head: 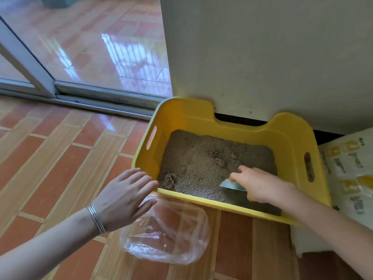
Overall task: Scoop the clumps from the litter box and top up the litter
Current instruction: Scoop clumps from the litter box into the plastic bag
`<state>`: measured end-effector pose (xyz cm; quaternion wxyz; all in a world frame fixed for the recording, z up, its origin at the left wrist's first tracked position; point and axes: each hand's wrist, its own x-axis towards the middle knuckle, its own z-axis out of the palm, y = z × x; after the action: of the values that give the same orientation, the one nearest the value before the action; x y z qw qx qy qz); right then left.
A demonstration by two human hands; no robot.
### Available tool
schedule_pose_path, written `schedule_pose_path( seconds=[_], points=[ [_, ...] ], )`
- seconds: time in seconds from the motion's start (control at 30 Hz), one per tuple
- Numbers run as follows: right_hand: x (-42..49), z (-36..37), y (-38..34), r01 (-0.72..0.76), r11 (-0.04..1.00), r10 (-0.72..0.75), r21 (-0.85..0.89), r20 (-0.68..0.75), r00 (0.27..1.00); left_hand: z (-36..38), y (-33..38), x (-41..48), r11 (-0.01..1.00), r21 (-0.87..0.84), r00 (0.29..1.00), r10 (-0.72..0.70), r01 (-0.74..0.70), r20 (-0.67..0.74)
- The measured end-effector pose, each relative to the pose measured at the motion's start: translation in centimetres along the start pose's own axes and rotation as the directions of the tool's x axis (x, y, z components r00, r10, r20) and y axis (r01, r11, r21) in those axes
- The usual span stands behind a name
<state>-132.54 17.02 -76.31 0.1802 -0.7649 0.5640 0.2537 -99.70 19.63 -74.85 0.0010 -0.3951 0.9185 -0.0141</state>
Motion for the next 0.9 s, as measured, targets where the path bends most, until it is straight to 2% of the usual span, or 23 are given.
schedule_pose_path(
  seconds=[0.2,0.43,0.53,0.6,0.67,0.8,0.9],
  points=[
    [0.3,-0.2,1.6,-0.006,0.999,0.01,0.04,-0.103,0.995,1.4,0.7,2.1,0.997,-0.035,0.997,0.064,-0.065,-0.052],
    [0.0,-0.3,2.6,0.031,0.995,-0.006,0.097,-0.247,0.969,2.1,1.2,4.4,0.963,-0.102,0.964,0.238,-0.25,-0.118],
    [-0.4,0.4,2.6,0.036,0.999,-0.034,0.002,-0.253,0.967,2.3,0.9,4.6,0.947,-0.118,0.949,0.279,-0.297,-0.149],
    [-0.5,0.9,2.6,0.042,0.998,-0.052,-0.044,-0.253,0.966,2.4,0.9,4.8,0.94,-0.124,0.941,0.296,-0.317,-0.164],
    [-0.7,0.9,2.8,0.028,1.0,-0.029,-0.007,-0.235,0.971,2.4,1.0,4.9,0.938,-0.128,0.939,0.301,-0.323,-0.167],
    [-1.5,0.7,3.1,-0.001,0.991,0.012,0.133,-0.083,0.996,2.1,1.0,5.3,0.929,-0.141,0.932,0.319,-0.343,-0.172],
    [-1.5,0.8,3.1,0.008,0.996,-0.004,0.085,-0.043,0.999,2.1,1.5,5.6,0.932,-0.127,0.933,0.317,-0.341,-0.172]
  ],
)
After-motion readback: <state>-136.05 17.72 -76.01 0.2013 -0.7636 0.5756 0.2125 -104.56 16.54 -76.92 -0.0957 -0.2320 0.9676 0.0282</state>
